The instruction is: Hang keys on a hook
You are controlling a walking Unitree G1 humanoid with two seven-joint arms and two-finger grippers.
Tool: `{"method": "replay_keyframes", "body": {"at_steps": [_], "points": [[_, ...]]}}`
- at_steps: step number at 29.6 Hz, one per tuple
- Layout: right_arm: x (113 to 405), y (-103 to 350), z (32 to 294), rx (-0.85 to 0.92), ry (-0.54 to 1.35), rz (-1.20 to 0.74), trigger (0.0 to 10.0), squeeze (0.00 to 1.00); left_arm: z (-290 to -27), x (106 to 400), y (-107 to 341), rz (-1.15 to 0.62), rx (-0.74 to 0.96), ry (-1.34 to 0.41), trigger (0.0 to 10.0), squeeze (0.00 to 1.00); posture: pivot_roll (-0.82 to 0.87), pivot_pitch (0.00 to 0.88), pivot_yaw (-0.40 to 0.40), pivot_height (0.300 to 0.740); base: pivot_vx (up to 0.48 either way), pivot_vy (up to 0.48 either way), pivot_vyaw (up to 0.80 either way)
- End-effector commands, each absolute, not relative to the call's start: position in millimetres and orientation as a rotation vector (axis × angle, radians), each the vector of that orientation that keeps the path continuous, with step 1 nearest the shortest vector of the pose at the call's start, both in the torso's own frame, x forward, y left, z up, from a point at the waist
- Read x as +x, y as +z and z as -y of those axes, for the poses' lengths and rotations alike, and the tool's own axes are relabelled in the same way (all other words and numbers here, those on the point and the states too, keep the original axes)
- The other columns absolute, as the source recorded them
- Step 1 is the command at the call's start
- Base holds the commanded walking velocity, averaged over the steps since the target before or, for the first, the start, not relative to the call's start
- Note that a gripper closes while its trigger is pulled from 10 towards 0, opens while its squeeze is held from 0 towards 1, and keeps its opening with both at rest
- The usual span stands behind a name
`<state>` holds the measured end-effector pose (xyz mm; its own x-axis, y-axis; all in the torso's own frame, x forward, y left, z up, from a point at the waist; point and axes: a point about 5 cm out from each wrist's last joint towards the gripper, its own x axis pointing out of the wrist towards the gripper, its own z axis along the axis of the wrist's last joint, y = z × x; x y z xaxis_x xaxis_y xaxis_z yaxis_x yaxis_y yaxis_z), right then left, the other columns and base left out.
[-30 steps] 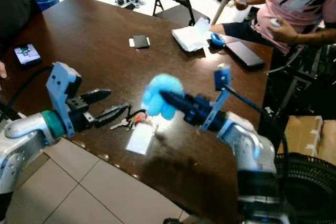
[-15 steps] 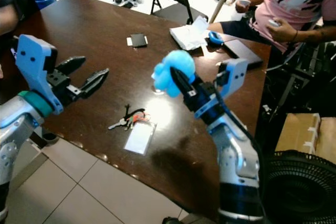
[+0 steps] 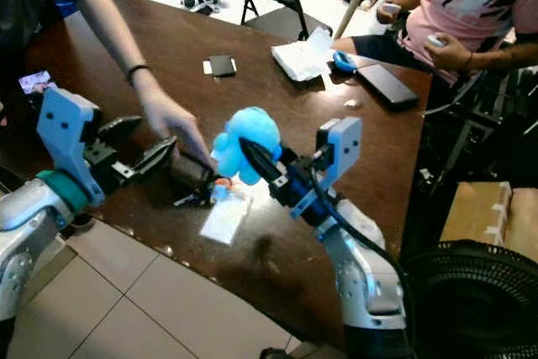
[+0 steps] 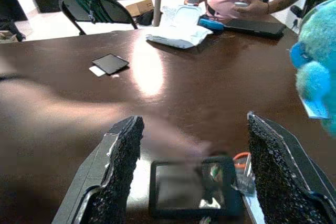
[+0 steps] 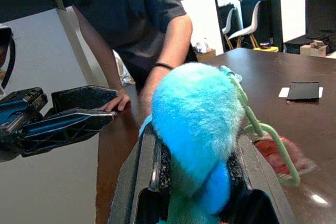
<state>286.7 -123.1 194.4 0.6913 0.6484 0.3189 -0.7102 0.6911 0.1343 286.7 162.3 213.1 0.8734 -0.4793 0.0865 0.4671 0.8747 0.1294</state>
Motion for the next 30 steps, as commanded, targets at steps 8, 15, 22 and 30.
{"method": "replay_keyframes", "body": {"at_steps": [8,15,22,30], "points": [[287.1,195.6,122.6,0.263,0.748,0.253,10.0,0.00,-163.1,284.5,213.2,0.130,0.118,-0.488,10.0,0.00,0.04,0.003,0.069,0.740,-0.322,0.000,0.00],[286.3,195.5,121.8,0.254,0.741,0.249,10.0,0.00,-164.7,284.5,214.2,0.131,0.117,-0.485,10.0,0.00,0.04,0.004,0.070,0.740,-0.374,0.000,0.00],[286.4,195.3,121.5,0.241,0.737,0.249,10.0,0.00,-165.2,284.8,214.8,0.133,0.118,-0.482,10.0,0.00,0.04,0.005,0.070,0.740,-0.380,0.000,0.00],[286.7,195.2,119.7,0.221,0.744,0.255,10.0,0.00,-166.0,285.0,215.5,0.137,0.117,-0.475,10.0,0.00,0.05,0.010,0.067,0.740,-0.380,0.000,0.00]]}}
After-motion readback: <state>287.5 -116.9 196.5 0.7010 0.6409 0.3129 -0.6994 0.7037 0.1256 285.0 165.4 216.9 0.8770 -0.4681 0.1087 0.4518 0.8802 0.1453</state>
